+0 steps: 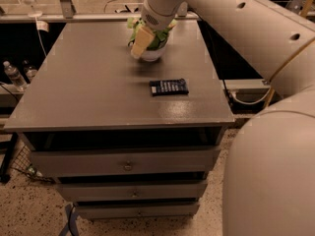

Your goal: Pick green rice chip bag from white bowl and place on counter

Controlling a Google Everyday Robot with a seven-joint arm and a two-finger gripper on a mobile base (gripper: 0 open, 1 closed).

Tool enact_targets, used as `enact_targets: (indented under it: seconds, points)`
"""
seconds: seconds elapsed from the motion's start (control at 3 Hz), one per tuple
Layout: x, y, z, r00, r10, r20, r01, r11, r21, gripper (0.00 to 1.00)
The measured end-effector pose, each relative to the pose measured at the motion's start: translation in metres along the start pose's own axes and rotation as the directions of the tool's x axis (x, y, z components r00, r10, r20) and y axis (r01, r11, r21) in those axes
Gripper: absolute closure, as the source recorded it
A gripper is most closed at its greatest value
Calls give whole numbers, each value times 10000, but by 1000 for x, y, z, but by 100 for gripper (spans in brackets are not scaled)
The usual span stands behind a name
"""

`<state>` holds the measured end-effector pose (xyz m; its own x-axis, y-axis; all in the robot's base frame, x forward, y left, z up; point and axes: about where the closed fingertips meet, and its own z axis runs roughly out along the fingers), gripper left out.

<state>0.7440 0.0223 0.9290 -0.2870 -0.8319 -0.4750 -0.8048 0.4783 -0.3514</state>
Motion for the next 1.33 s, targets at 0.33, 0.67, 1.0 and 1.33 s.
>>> enact_targets:
  seconds: [0.33, 0.67, 1.0, 1.33]
  points:
    - [0, 1, 3, 10000, 23, -1, -23, 9999, -105, 39]
    - [-3, -3, 0, 10000, -45, 76, 45, 10000, -43, 61]
    - [-8, -12, -11, 9993, -197, 311, 190, 9995, 244, 85]
    - [-12, -24, -24, 9980, -302, 551, 267, 9976, 631, 100]
